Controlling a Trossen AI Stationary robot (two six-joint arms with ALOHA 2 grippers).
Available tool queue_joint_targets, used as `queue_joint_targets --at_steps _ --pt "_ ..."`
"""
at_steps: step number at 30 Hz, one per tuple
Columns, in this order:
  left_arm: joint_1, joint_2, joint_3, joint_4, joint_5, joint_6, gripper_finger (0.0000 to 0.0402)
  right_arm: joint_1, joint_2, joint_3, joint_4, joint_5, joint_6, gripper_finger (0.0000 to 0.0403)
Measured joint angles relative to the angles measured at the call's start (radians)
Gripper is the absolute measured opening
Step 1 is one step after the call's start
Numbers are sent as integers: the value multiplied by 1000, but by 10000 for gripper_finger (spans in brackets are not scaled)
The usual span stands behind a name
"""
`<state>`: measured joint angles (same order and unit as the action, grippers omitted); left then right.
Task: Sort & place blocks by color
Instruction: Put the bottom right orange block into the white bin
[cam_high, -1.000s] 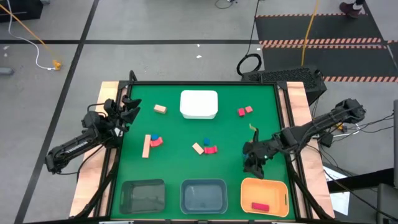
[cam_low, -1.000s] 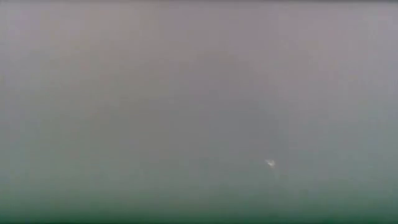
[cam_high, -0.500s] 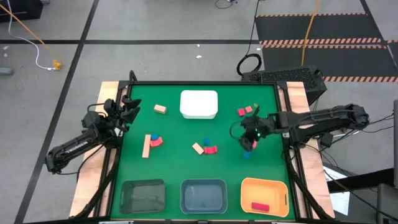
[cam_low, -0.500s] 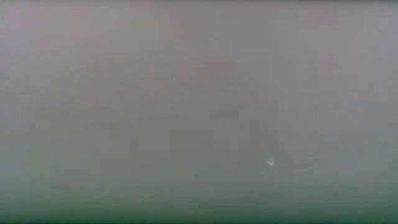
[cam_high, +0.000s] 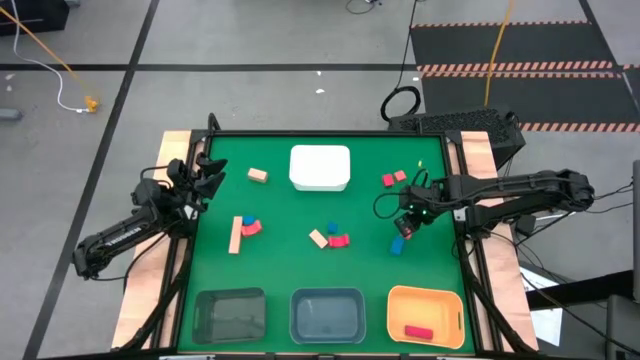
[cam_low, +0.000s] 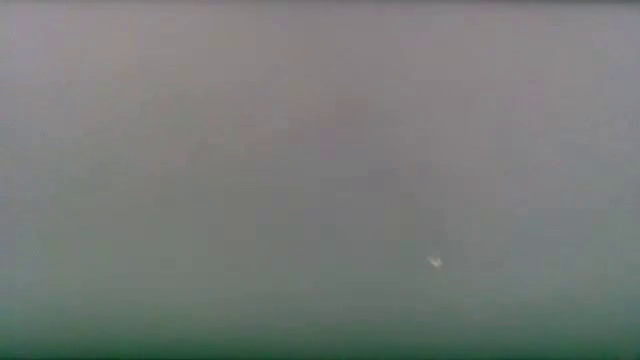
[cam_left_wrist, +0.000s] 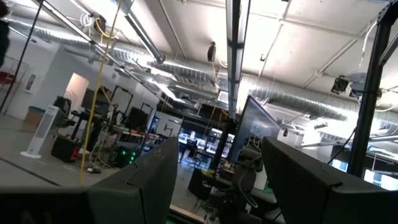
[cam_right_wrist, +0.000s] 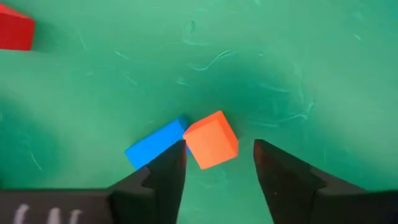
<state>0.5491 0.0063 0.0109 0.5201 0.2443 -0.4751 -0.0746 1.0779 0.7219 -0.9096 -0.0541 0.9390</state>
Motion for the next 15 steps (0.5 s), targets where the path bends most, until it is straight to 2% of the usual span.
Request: queue_joint_targets --at_steps 8,15 --pt "0 0 0 0 0 0 232 1 19 -19 34 0 -133 251" --pt "0 0 0 0 0 0 232 4 22 -113 99 -1 -146 254"
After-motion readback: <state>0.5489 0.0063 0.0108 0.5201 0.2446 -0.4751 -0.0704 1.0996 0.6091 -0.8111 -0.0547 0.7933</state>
